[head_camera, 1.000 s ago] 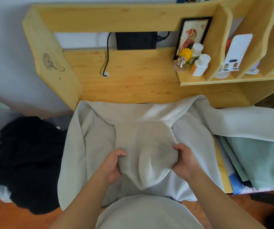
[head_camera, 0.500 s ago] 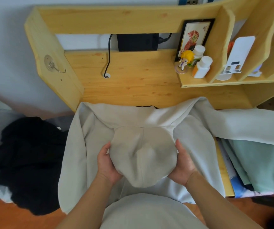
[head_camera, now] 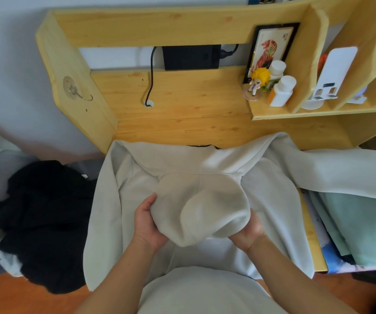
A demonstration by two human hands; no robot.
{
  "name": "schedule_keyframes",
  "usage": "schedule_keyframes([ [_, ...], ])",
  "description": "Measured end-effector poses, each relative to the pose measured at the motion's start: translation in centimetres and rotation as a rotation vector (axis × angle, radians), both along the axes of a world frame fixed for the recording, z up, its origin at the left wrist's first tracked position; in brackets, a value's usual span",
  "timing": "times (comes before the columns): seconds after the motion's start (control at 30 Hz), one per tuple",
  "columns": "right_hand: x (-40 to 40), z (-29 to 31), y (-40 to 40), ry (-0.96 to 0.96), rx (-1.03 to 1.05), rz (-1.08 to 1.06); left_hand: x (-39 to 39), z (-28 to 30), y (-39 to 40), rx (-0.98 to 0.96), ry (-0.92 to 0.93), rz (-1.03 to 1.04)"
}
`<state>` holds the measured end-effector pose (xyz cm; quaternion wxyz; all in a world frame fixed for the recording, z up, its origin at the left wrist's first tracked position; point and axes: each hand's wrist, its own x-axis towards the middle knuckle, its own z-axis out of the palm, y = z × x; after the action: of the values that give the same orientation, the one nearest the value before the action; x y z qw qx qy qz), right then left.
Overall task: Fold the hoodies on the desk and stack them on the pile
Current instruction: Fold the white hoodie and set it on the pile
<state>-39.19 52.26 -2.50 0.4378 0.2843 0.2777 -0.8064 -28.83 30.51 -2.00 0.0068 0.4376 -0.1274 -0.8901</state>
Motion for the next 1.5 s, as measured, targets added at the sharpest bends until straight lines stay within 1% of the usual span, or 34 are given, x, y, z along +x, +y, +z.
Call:
schedule_keyframes([
  [0.07,0.2,-0.2,-0.5,-0.016,0.007,0.031,-0.2,0.1,0.3,-0.010,-0.004,-0.014],
  [0.17,0.2,0.9,-1.1,-0.037,0.112,0.181,-0.2,0.5,0.2,-0.052,-0.030,-0.047],
  [0.23,-0.4,1.3,-1.1,-0.046,0.116,0.261,-0.1,0.5,-0.1,-0.073,-0.049,-0.088],
  [0.27,-0.6,1.5,-0.9,-0.053,0.152,0.294,0.0,0.4,-0.3,-0.084,-0.065,-0.106],
  [0.37,-0.9,1.2,-0.1,-0.065,0.218,0.341,0.2,0.0,-0.8,-0.103,-0.092,-0.125],
  [0.43,-1.1,0.5,0.7,-0.071,0.346,0.372,0.3,-0.1,-1.1,-0.129,-0.088,-0.142],
  [0.5,-2.0,0.5,1.5,-0.037,0.377,0.420,0.4,0.0,-1.7,-0.165,-0.090,-0.172],
  [0.53,-2.4,0.5,2.1,0.005,0.403,0.424,0.6,-0.1,-2.2,-0.197,-0.099,-0.182],
  [0.57,-3.2,0.3,2.9,0.064,0.472,0.404,0.7,-0.2,-2.9,-0.228,-0.101,-0.188],
  [0.63,-4.4,-0.1,4.3,0.171,0.573,0.280,1.0,-0.9,-4.0,-0.344,-0.133,-0.222],
  [0.7,-5.2,-0.4,5.2,0.225,0.549,0.141,1.3,-1.5,-4.4,-0.429,-0.149,-0.318],
  [0.77,-5.2,-0.8,5.6,0.235,0.503,0.147,1.3,-2.1,-4.4,-0.449,-0.118,-0.446],
  [0.83,-5.0,-1.0,5.6,0.249,0.488,0.220,1.3,-2.7,-4.2,-0.442,-0.147,-0.481],
  [0.87,-4.9,-1.3,5.5,0.260,0.497,0.269,1.2,-3.0,-4.1,-0.453,-0.192,-0.489],
  [0.93,-4.6,-2.3,5.2,0.304,0.625,0.375,1.1,-3.9,-4.1,-0.535,-0.284,-0.581],
  [0.97,-4.6,-2.8,5.0,0.340,0.734,0.421,1.0,-4.2,-4.0,-0.584,-0.318,-0.643],
  [1.1,-4.5,-3.8,4.1,0.413,1.044,0.433,0.1,-4.3,-2.9,-0.660,-0.299,-0.743],
  [1.13,-4.3,-3.7,3.9,0.470,1.152,0.477,-0.1,-4.6,-2.7,-0.713,-0.307,-0.768],
  [1.17,-3.9,-3.7,3.7,0.535,1.282,0.530,-0.3,-4.9,-2.4,-0.790,-0.356,-0.803],
  [1.2,-3.5,-3.8,3.6,0.611,1.400,0.564,-0.4,-5.1,-2.0,-0.894,-0.428,-0.838],
  [1.23,-2.9,-3.9,3.4,0.671,1.481,0.583,-0.5,-5.4,-1.7,-1.041,-0.520,-0.868],
  [1.27,-2.5,-4.0,3.2,0.705,1.506,0.602,-0.4,-5.4,-1.3,-1.203,-0.599,-0.886],
  [1.3,-2.1,-4.1,3.1,0.716,1.498,0.670,-0.4,-5.3,-0.8,-1.344,-0.634,-0.896],
  [1.33,-1.7,-4.5,2.9,0.726,1.469,0.767,-0.3,-5.3,-0.2,-1.437,-0.620,-0.910],
  [1.37,-1.3,-4.6,2.8,0.727,1.444,0.883,-0.2,-5.4,0.3,-1.483,-0.584,-0.951],
  [1.43,-1.0,-4.8,2.8,0.750,1.420,1.005,-0.1,-5.8,1.2,-1.504,-0.527,-1.102],
  [1.5,-1.1,-4.6,2.7,0.771,1.407,0.989,-0.1,-6.5,1.7,-1.490,-0.514,-1.226],
])
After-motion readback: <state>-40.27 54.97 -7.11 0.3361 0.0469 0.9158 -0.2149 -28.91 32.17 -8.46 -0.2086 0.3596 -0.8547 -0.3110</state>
